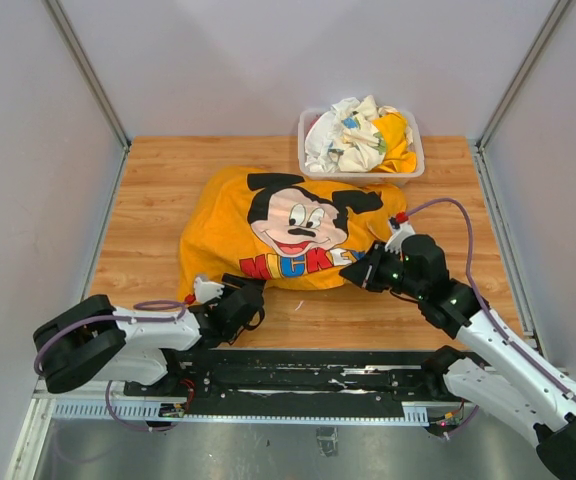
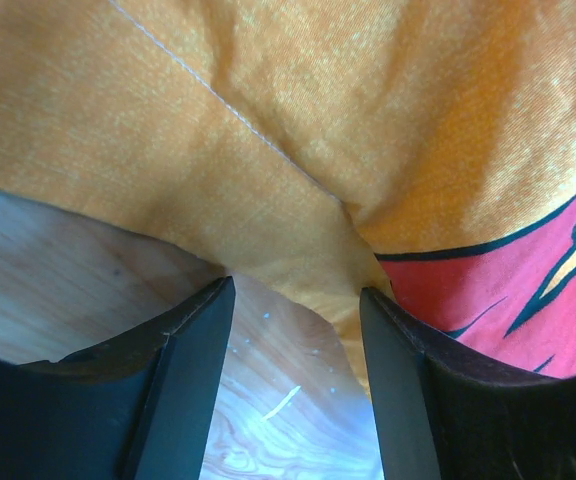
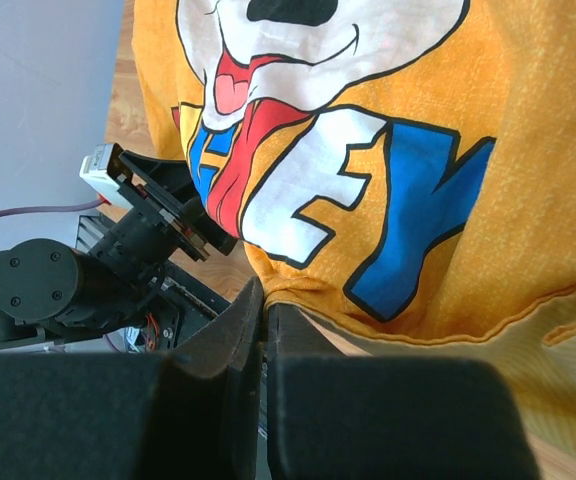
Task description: Put the pillow into the pillowcase
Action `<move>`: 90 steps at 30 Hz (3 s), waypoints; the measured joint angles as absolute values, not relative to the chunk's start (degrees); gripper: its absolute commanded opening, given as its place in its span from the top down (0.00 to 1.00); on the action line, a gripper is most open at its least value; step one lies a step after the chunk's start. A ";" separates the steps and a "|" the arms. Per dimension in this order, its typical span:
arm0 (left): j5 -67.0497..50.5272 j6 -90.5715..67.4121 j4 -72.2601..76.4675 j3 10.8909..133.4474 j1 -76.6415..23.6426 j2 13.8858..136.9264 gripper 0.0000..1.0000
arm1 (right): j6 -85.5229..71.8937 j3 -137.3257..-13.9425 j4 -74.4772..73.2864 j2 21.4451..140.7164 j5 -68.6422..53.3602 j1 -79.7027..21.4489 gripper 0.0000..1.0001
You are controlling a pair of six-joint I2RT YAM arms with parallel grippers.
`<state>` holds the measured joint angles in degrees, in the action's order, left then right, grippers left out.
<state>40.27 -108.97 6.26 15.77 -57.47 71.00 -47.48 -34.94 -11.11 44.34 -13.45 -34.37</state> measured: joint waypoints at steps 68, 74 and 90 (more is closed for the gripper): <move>53.65 -118.91 11.18 3.29 -58.22 59.16 0.24 | -47.97 -47.79 -12.03 48.66 -20.60 -33.67 0.99; 54.35 -117.36 18.46 1.39 -58.22 60.23 0.26 | -47.70 -47.18 -12.36 47.97 -21.02 -33.67 0.99; 57.76 -113.01 35.35 0.67 -58.22 73.14 0.36 | -46.44 -41.91 -12.03 42.83 -21.30 -33.67 0.99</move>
